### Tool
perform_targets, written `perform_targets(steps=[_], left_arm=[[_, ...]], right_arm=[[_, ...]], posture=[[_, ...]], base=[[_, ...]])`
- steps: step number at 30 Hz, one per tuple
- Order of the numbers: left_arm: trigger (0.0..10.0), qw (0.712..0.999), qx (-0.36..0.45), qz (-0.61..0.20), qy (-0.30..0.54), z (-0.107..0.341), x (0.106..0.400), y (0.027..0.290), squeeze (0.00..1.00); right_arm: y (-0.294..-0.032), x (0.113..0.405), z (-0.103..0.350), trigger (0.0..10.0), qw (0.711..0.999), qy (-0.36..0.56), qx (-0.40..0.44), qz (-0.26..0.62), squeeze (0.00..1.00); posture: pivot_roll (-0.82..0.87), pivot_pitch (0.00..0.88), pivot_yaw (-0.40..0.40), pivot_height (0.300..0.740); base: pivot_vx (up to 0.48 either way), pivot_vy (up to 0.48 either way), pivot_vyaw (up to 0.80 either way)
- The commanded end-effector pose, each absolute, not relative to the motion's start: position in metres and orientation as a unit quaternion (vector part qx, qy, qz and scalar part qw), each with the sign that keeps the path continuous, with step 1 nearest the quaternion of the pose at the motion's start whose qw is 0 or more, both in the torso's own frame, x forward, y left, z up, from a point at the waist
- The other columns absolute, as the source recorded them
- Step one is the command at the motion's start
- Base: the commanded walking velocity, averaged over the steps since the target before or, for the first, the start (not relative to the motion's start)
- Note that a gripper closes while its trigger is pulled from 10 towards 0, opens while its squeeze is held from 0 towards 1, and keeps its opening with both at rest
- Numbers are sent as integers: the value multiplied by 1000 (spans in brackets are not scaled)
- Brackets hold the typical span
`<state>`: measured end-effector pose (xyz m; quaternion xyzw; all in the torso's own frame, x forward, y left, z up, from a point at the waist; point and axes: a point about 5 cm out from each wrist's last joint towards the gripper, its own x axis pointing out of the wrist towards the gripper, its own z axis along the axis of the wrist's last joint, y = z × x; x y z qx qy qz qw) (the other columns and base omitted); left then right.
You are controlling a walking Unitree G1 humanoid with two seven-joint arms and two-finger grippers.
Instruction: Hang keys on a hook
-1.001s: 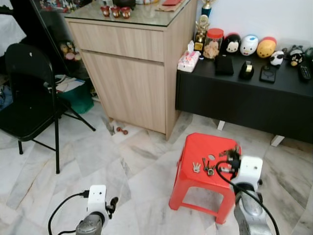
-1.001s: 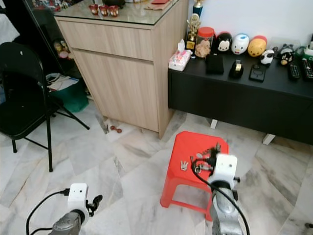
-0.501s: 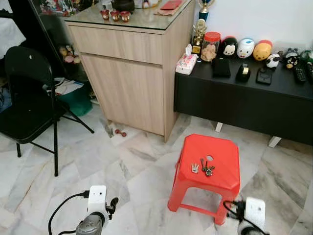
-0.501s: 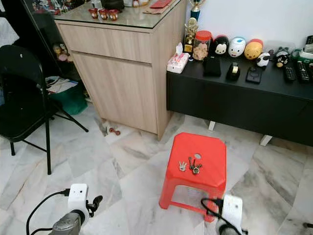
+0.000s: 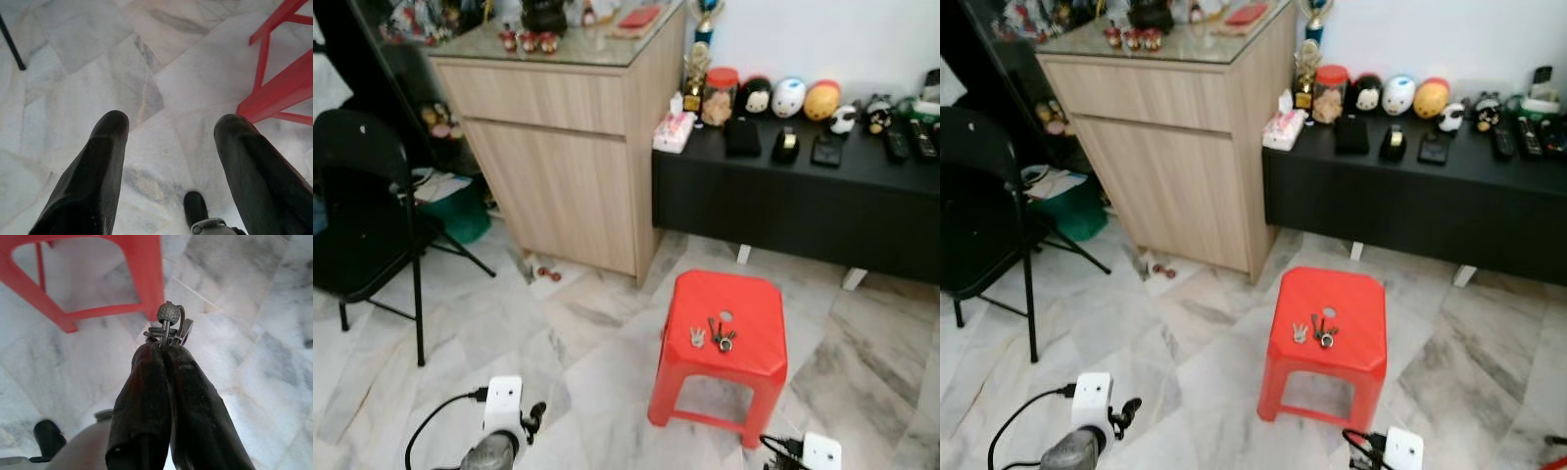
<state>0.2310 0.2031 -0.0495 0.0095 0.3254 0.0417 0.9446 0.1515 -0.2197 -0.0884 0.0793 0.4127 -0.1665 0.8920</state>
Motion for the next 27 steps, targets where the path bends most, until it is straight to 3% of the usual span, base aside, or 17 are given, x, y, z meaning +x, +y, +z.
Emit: perform_targets(steps=[1,6,11,27], left_arm=[[10000,940,6,50,337,-53,226,206,0],[10000,940,21,41,339,-53,226,205,0],[10000,940,22,46,338,-53,226,206,0],[10000,941,15,50,333,-51,229,206,0]], right_arm=[[-222,147,-90,10000,887,421,81,-171,0],[-225,143,-92,10000,882,431,79,-170,0],[-223,139,-93,10000,879,438,82,-169,0],[-219,137,-95,10000,877,447,79,-158,0]], posture=[[-33,22,48,740],[-30,22,45,740],[-29,30,45,740],[-25,44,41,740]], base=[[0,0,-769],[0,0,-769],[0,-480,-769],[0,0,-769]])
